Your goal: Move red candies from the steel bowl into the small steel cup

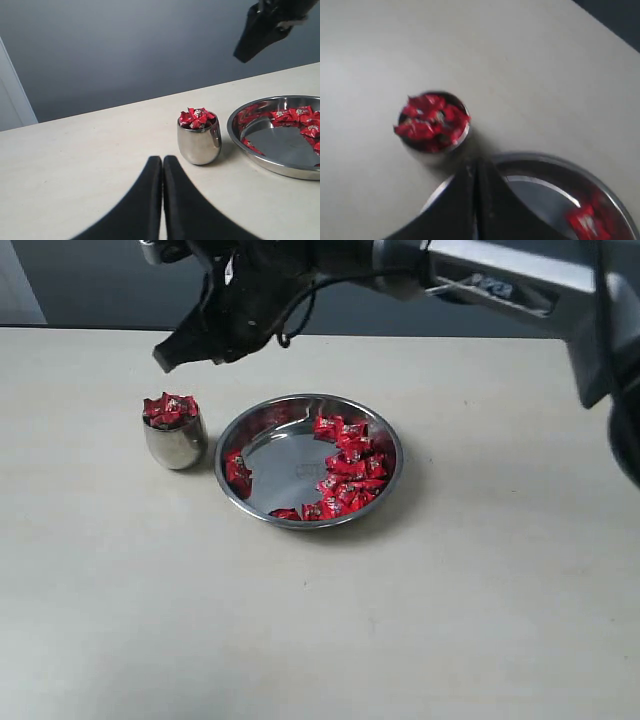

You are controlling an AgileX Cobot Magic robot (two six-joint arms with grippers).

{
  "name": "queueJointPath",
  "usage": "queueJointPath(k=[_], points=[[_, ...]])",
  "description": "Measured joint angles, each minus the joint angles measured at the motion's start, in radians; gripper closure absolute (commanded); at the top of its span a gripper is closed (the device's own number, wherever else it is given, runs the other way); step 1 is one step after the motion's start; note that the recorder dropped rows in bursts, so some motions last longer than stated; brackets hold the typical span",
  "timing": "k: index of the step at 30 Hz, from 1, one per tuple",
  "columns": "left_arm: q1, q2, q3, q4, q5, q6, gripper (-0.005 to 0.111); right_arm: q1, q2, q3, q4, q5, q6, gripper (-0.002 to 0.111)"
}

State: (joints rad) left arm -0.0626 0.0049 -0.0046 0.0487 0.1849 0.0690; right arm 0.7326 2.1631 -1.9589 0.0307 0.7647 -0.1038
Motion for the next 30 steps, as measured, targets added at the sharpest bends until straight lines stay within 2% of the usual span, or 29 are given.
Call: queueJointPath(k=[2,3,5,8,10,14,16,19,21,22,26,27,30], points=[[0.000,0.000,0.000,0.000,0.000,0.000,0.105,0.000,-0.089,0.088,-0.074,0.072,0.053,0.109],[0.000,0.000,0.000,0.000,0.000,0.000,0.105,-0.002,-0.170,0.202,-0.080,0.048,0.066,0.109],[0.000,0.000,0.000,0.000,0.000,0.000,0.105,-0.002,-0.344,0.421,-0.042,-0.063,0.079,0.109],[0.000,0.000,0.000,0.000,0.000,0.000,0.105,-0.002,-0.705,0.802,-0.062,-0.297,0.203,0.109],[0.000,0.000,0.000,0.000,0.000,0.000,0.105,-0.007,-0.896,0.983,-0.073,-0.311,0.243,0.109],[0.000,0.000,0.000,0.000,0.000,0.000,0.105,-0.007,-1.140,1.159,-0.008,-0.076,0.257,0.109],[0.000,0.000,0.000,0.000,0.000,0.000,0.105,-0.007,-1.215,1.171,-0.090,0.010,0.260,0.109],[0.000,0.000,0.000,0.000,0.000,0.000,0.105,-0.021,-1.338,1.171,-0.191,-0.008,0.299,0.109],[0.000,0.000,0.000,0.000,0.000,0.000,0.105,-0.084,-1.410,1.173,-0.206,-0.069,0.303,0.109],[0.000,0.000,0.000,0.000,0.000,0.000,0.105,-0.195,-1.485,1.183,-0.211,-0.127,0.306,0.109],[0.000,0.000,0.000,0.000,0.000,0.000,0.105,-0.445,-1.613,1.237,-0.223,-0.118,0.310,0.109],[0.000,0.000,0.000,0.000,0.000,0.000,0.105,-0.563,-1.678,1.301,-0.228,-0.101,0.324,0.109],[0.000,0.000,0.000,0.000,0.000,0.000,0.105,-0.684,-1.766,1.437,-0.227,-0.107,0.338,0.109]])
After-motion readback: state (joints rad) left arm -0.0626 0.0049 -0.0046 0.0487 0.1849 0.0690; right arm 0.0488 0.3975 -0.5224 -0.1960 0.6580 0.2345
